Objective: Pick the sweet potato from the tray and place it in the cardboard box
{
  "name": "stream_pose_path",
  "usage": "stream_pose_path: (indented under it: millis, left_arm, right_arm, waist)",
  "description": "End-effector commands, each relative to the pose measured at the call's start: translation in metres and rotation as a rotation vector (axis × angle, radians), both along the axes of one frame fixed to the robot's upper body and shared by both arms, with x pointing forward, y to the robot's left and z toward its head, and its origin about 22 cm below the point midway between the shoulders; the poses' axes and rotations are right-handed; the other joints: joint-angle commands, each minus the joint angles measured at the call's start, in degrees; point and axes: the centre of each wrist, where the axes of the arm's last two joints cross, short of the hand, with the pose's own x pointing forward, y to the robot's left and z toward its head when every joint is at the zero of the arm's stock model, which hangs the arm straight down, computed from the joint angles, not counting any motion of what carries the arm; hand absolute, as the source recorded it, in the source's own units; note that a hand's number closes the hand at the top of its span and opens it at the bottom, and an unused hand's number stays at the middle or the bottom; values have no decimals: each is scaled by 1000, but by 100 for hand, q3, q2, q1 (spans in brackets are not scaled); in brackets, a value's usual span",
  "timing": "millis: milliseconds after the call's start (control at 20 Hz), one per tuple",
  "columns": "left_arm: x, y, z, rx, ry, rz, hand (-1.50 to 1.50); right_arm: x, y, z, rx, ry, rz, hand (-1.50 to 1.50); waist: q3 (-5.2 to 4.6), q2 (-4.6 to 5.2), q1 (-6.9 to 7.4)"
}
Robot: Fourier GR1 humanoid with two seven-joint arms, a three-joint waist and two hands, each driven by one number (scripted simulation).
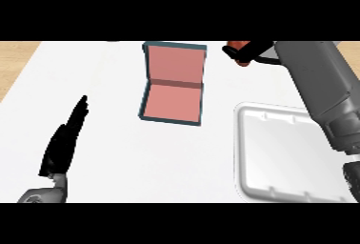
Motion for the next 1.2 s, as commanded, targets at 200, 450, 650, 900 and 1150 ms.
stream_pose_path:
  millis: [200,450,650,900,1150]
  left_arm:
    - [-4,-9,-5,-20,8,0,0]
    - [-5,3,-4,3,17,11,0]
    - [-6,4,-9,-2,-13,10,0]
    - [5,-6,7,16,4,-40,0]
    - [9,-5,8,7,-6,-64,0]
  right_arm:
    - [-2,90,7,-67,57,85,150]
    - [-14,132,-23,-150,84,116,150]
    - [-21,146,-49,-181,88,79,150]
    - [-22,147,-56,-242,158,-10,150]
    - [-23,140,-71,-234,212,-30,-150]
  waist:
    - [-5,-6,-30]
    - [-6,-11,-71]
    - [-8,13,8]
    - [-10,25,205]
    - [-10,72,323]
